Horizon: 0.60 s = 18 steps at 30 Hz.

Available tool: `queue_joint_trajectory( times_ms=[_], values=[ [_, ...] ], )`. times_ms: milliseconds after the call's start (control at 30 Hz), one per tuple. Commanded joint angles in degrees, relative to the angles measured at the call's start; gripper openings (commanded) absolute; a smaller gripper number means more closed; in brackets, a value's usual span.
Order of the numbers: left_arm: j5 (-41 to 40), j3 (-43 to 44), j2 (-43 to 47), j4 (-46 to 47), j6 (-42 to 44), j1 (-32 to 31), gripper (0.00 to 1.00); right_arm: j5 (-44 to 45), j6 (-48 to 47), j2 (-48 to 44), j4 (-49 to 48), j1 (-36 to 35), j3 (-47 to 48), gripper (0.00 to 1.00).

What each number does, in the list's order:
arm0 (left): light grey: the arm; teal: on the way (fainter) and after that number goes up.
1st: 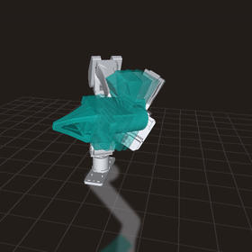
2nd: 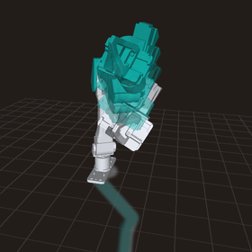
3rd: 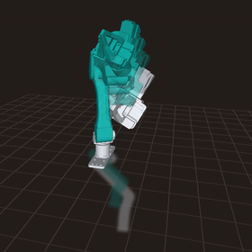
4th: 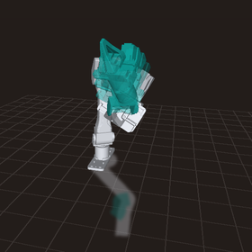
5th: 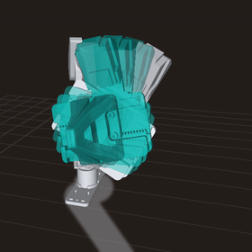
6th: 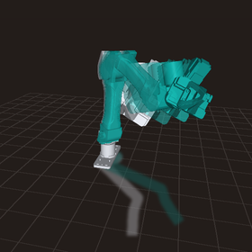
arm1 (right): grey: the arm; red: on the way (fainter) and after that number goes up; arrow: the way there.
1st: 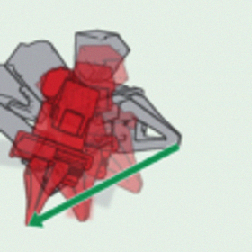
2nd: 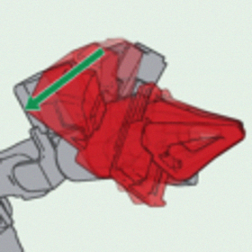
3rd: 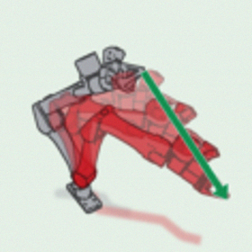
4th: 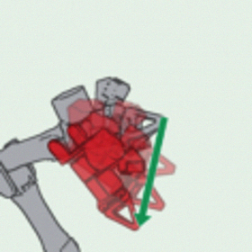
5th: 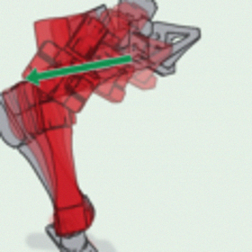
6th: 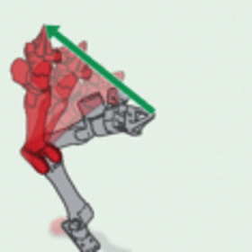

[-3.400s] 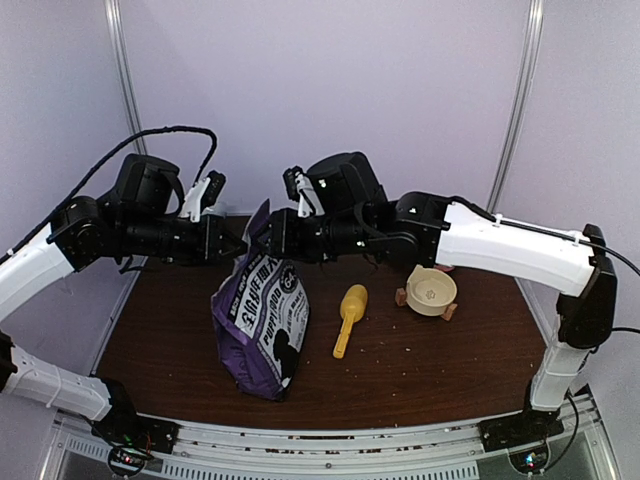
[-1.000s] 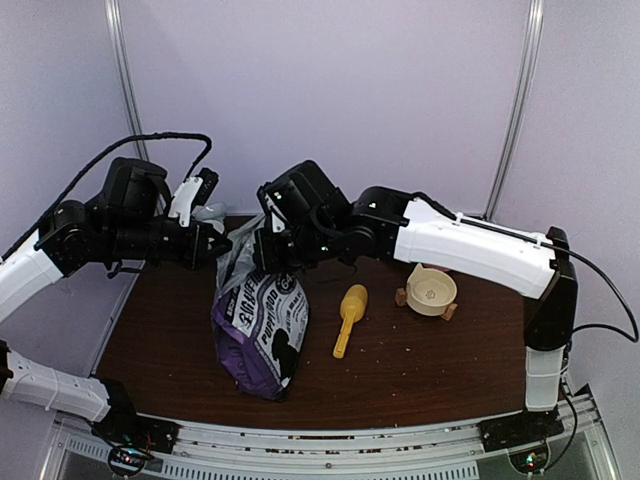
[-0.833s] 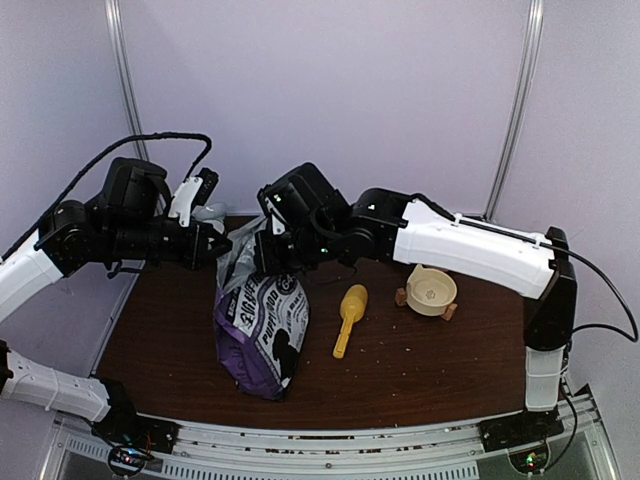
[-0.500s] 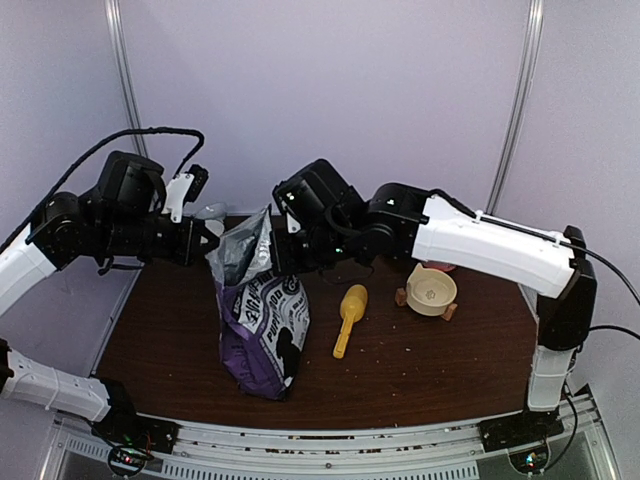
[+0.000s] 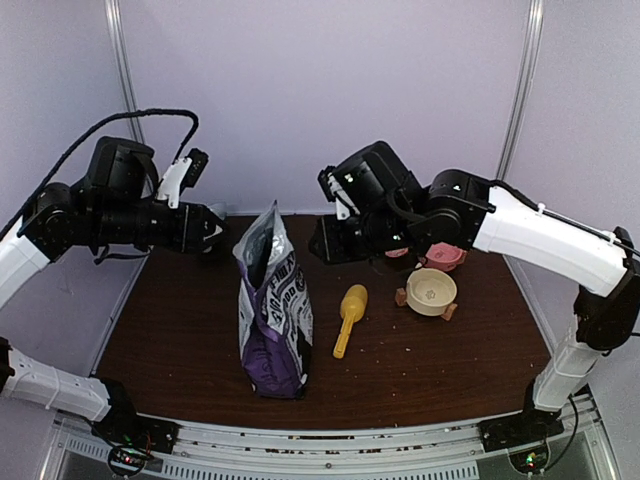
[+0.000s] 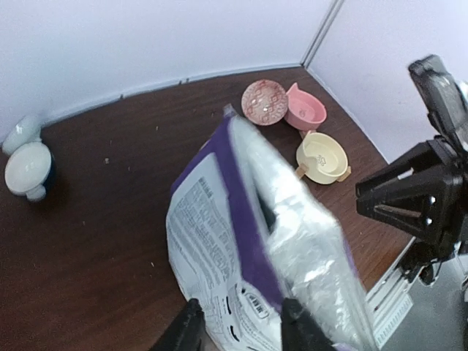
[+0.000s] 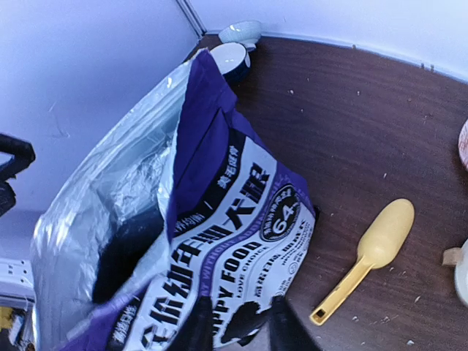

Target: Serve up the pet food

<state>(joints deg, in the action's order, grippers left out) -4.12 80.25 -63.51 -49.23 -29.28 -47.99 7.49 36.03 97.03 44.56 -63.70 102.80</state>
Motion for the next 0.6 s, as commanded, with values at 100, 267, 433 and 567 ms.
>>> queue_joint_trajectory(
  times_ms=[100,267,433,567],
  values=[
    [1.0,5.2,-2.8,0.2,0.9,1.2,0.68,-2.1,0.0,-2.6,-2.5,0.9,2.6,0.55],
    [3.3,4.6,-4.3,-0.1,0.2,1.4,0.78,-4.3,1.1,0.8,-2.5,0.9,5.8,0.68],
    [5.4,3.0,-5.1,0.9,-0.8,1.4,0.76,-7.7,2.8,4.0,-4.9,0.9,6.9,0.68],
    [5.9,1.6,-5.3,1.5,-1.2,1.4,0.69,-9.8,3.5,6.3,-6.0,0.7,7.9,0.64]
  ],
)
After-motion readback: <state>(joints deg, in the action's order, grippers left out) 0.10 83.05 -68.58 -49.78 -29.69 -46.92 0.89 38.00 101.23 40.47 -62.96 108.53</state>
